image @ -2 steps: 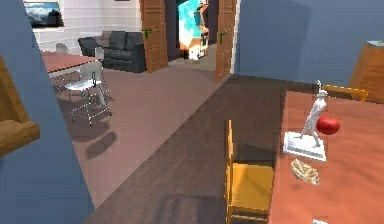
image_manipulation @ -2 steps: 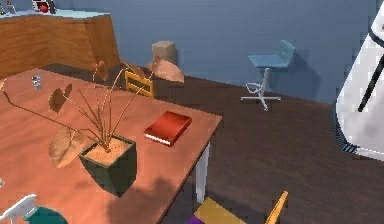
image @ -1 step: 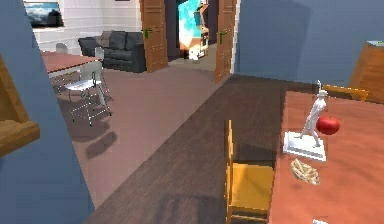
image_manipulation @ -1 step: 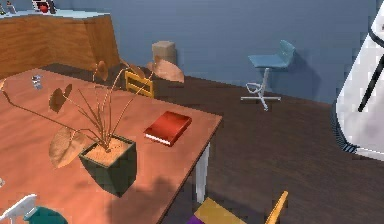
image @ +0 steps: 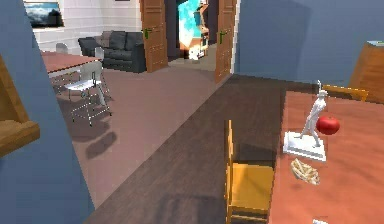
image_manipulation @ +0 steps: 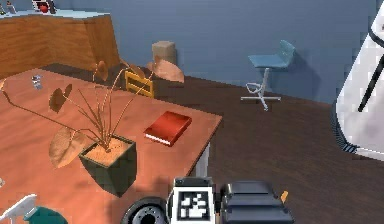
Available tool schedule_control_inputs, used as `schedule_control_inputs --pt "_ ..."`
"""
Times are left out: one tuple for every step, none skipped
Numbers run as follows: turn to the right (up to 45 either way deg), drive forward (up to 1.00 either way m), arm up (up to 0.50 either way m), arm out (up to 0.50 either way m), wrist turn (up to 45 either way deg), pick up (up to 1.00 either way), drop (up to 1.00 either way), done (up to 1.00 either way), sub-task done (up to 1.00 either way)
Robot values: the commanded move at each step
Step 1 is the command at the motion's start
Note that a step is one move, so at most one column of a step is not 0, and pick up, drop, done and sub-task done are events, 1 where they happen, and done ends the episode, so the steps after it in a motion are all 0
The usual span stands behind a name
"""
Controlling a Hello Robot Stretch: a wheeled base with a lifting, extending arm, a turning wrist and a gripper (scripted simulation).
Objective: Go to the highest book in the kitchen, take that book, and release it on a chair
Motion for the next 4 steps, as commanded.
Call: schedule_control_inputs --pt "0.0 0.00 0.00 0.42 0.0 0.00 0.00 0.00 0.00" --pt "0.0 0.00 0.00 0.00 45.0 0.00 0.00 0.00 0.00" --pt "0.0 0.00 0.00 0.00 45.0 0.00 0.00 0.00 0.00" --pt "0.0 0.00 0.00 0.00 45.0 0.00 0.00 0.00 0.00"
